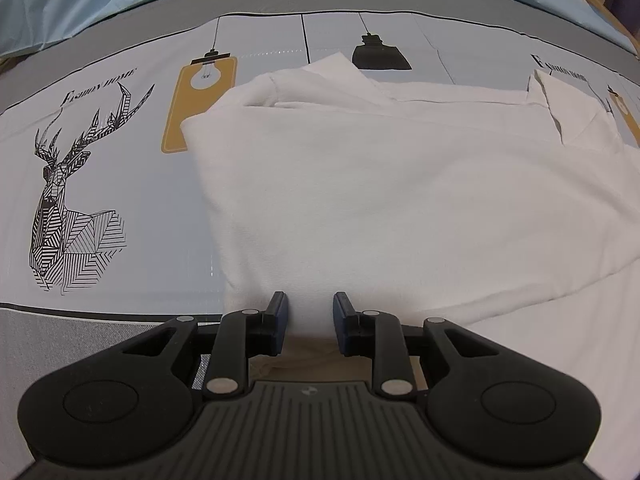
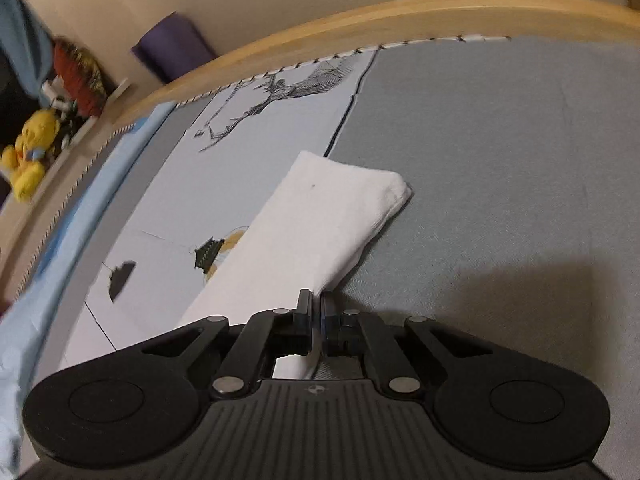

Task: Fold small clothes

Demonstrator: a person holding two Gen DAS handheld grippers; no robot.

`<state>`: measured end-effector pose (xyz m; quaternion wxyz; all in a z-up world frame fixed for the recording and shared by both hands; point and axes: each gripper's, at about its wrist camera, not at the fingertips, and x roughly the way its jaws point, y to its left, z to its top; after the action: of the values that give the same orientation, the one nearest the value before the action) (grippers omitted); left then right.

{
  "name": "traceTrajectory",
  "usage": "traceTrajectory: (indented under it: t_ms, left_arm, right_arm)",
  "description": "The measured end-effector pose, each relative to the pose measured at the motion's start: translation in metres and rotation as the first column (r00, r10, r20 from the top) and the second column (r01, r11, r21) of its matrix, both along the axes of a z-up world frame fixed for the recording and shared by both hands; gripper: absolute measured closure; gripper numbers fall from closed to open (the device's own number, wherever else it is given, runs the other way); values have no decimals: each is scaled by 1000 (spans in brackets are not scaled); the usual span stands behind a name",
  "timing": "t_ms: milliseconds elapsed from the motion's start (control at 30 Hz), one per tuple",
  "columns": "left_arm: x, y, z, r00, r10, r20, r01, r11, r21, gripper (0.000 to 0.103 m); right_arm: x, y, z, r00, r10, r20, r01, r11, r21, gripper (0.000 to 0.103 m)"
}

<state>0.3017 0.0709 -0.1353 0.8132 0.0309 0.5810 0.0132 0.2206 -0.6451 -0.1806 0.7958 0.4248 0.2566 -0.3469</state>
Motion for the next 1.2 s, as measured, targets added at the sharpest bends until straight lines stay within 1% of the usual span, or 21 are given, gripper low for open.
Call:
traceTrajectory:
  t_ms: [133, 200, 300, 367, 400, 467, 600, 667, 733, 767, 800, 867, 933, 967, 1000, 1033, 1067, 1100, 1133, 1167, 1200]
  left_arm:
    - [-1, 1, 0, 1000, -4, 0, 4, 1000, -4, 75]
    - [-1, 1, 1, 1000, -5, 0, 5, 1000, -7, 75]
    - [-2, 2, 2, 1000, -5, -3, 5, 1000, -14, 75]
    - [-2, 4, 2, 1000, -4, -5, 4, 1000, -18, 74]
    - [-2, 5, 3, 1000, -3, -6, 3, 1000, -20, 74]
    - [-2, 6, 5, 1000, -1, -5, 1, 1000, -22, 74]
    - [-4, 11, 11, 1000, 11, 2, -10, 1000, -27, 74]
    - [-7, 14, 17, 1000, 14, 13, -13, 999, -38, 74]
    - [-9, 20, 24, 999, 26, 30, -25, 999, -47, 74]
    - [-10, 25, 28, 998, 38, 39, -36, 998, -48, 74]
    - [-11, 30, 32, 997, 55, 50, -53, 997, -51, 74]
    - [-12, 45, 42, 993, 98, 69, -93, 994, -62, 74]
    - [-13, 60, 51, 986, 140, 86, -133, 988, -74, 74]
    - [-14, 67, 55, 983, 160, 94, -153, 985, -81, 74]
    - [-15, 74, 60, 979, 177, 101, -168, 981, -92, 74]
    - [-15, 80, 64, 976, 192, 105, -181, 978, -105, 74]
    - [-16, 86, 68, 973, 205, 109, -192, 974, -120, 74]
    - [-16, 90, 71, 970, 214, 113, -198, 971, -134, 74]
    - [-17, 94, 74, 969, 220, 115, -202, 968, -148, 74]
    - [-16, 96, 76, 968, 223, 116, -203, 966, -158, 74]
    - [-17, 98, 76, 968, 225, 115, -205, 965, -166, 74]
  right_arm:
    - [-7, 3, 21, 997, -55, 46, 58, 996, -73, 100]
    - [-9, 5, 24, 997, -72, 27, 74, 992, -106, 100]
    - [-10, 2, 12, 995, -97, -16, 96, 995, -40, 100]
    - [-10, 5, 13, 994, -106, -27, 104, 993, -47, 100]
    - [-7, 9, 20, 995, -96, -19, 95, 993, -74, 100]
    - [0, 22, 40, 998, -56, 9, 57, 988, -145, 100]
    - [18, 72, 95, 991, 92, 97, -60, 955, -291, 100]
    - [27, 106, 121, 974, 189, 126, -134, 927, -350, 100]
    - [34, 155, 147, 935, 321, 153, -235, 880, -413, 100]
    - [36, 182, 157, 908, 389, 159, -288, 851, -440, 100]
    - [40, 218, 168, 866, 475, 160, -354, 806, -473, 100]
    - [42, 277, 184, 780, 602, 170, -452, 731, -511, 100]
    - [43, 350, 192, 639, 751, 165, -581, 612, -536, 100]
    - [44, 386, 192, 551, 818, 165, -647, 544, -534, 100]
    - [45, 419, 191, 463, 872, 162, -711, 474, -520, 97]
    - [45, 449, 188, 371, 917, 149, -771, 394, -500, 96]
    - [47, 477, 182, 273, 953, 127, -832, 301, -466, 85]
    - [49, 502, 174, 158, 982, 105, -897, 188, -400, 75]
    - [48, 520, 167, 85, 991, 101, -936, 114, -332, 73]
    - [46, 530, 162, 55, 994, 99, -953, 82, -293, 71]
    - [44, 536, 159, 33, 997, 74, -964, 51, -260, 70]
